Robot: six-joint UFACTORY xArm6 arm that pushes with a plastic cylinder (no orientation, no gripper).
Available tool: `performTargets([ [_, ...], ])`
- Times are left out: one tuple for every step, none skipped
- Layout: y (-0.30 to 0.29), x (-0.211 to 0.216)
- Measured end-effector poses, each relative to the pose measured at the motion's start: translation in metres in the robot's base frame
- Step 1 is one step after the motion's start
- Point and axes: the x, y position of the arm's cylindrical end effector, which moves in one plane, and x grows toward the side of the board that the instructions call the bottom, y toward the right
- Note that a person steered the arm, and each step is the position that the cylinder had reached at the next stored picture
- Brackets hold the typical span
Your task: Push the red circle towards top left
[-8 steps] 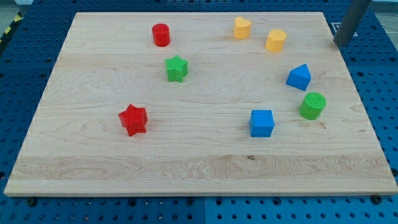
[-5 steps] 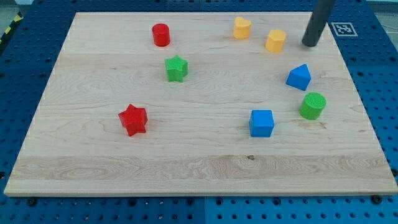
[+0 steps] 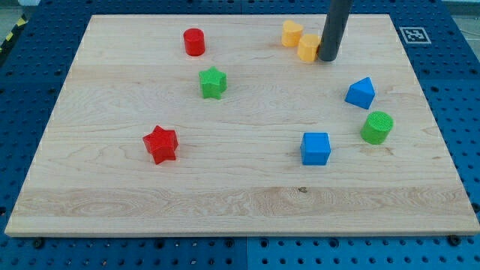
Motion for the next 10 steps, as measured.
performTargets([
  [-0.015, 0.013],
  [-0.029, 0.013],
  [-0.055, 0.012],
  [-0.086, 0.004],
  [-0.104, -0.015],
  [-0.106, -0.020],
  [-0.108, -0.020],
  [-0.108, -0.020],
  [-0.108, -0.020],
  [-0.118, -0.020],
])
